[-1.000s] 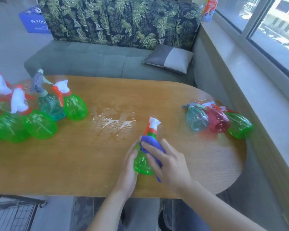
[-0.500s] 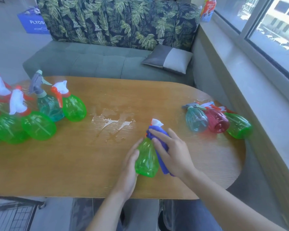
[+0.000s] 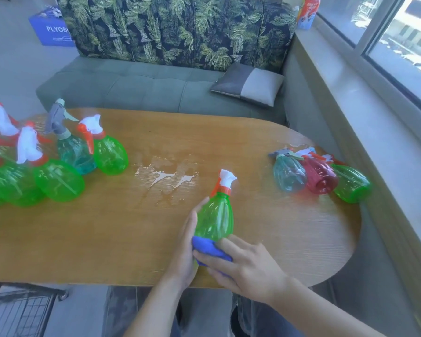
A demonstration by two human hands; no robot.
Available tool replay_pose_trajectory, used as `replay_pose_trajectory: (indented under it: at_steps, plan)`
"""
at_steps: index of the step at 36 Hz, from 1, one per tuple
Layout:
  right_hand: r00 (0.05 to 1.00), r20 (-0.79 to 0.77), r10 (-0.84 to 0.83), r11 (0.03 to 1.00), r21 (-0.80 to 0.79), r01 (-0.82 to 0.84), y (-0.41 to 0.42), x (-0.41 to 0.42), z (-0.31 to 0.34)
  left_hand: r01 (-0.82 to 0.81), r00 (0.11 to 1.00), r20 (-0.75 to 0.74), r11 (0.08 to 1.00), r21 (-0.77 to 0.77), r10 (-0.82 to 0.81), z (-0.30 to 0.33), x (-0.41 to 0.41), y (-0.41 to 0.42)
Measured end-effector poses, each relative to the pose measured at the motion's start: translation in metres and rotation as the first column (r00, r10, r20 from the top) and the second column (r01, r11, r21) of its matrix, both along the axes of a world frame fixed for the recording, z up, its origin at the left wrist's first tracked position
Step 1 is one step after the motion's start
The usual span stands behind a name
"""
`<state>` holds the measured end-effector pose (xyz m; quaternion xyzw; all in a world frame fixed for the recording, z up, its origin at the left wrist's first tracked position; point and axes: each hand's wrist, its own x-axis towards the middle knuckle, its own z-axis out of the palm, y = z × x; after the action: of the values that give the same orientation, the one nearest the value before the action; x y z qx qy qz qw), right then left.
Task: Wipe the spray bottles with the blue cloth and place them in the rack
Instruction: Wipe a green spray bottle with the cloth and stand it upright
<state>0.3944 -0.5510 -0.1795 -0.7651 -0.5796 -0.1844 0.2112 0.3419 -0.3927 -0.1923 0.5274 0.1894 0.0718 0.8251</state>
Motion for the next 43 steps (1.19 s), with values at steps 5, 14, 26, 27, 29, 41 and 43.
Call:
replay_pose_trajectory:
  at_steps: [5,14,26,27,29,41,43]
  plan:
    - [0.994,-0.106,-0.031,0.993,0.109,0.043,-0.009,0.003,0.006,0.001,1.000,0.029,0.999,0.050,-0.002,0.004,-0.004,-0.005]
    - [0.521,-0.832,-0.191,0.777,0.197,0.598,-0.002,0.005,-0.002,-0.016,0.995,0.100,0.999,0.039,0.012,-0.005,-0.002,-0.003]
    - [0.456,-0.879,-0.140,0.760,0.199,0.619,0.003,-0.002,-0.003,-0.057,0.991,0.123,0.995,0.078,0.047,-0.010,-0.001,-0.008]
    - [0.462,-0.876,-0.140,0.762,0.203,0.615,0.002,-0.003,-0.003,-0.057,0.991,0.123,0.995,0.083,0.047,-0.011,-0.001,-0.007]
    - [0.476,-0.868,-0.141,0.768,0.207,0.606,0.001,-0.005,-0.003,-0.047,0.992,0.119,0.995,0.086,0.037,-0.014,0.000,-0.006]
    - [0.633,-0.751,-0.190,0.843,0.205,0.497,-0.002,-0.002,-0.008,-0.051,0.993,0.110,0.980,0.192,0.030,-0.015,0.001,-0.009]
    - [0.658,-0.726,-0.201,0.831,0.229,0.507,0.001,0.009,0.002,-0.049,0.993,0.111,0.976,0.210,0.026,-0.013,0.000,-0.010]
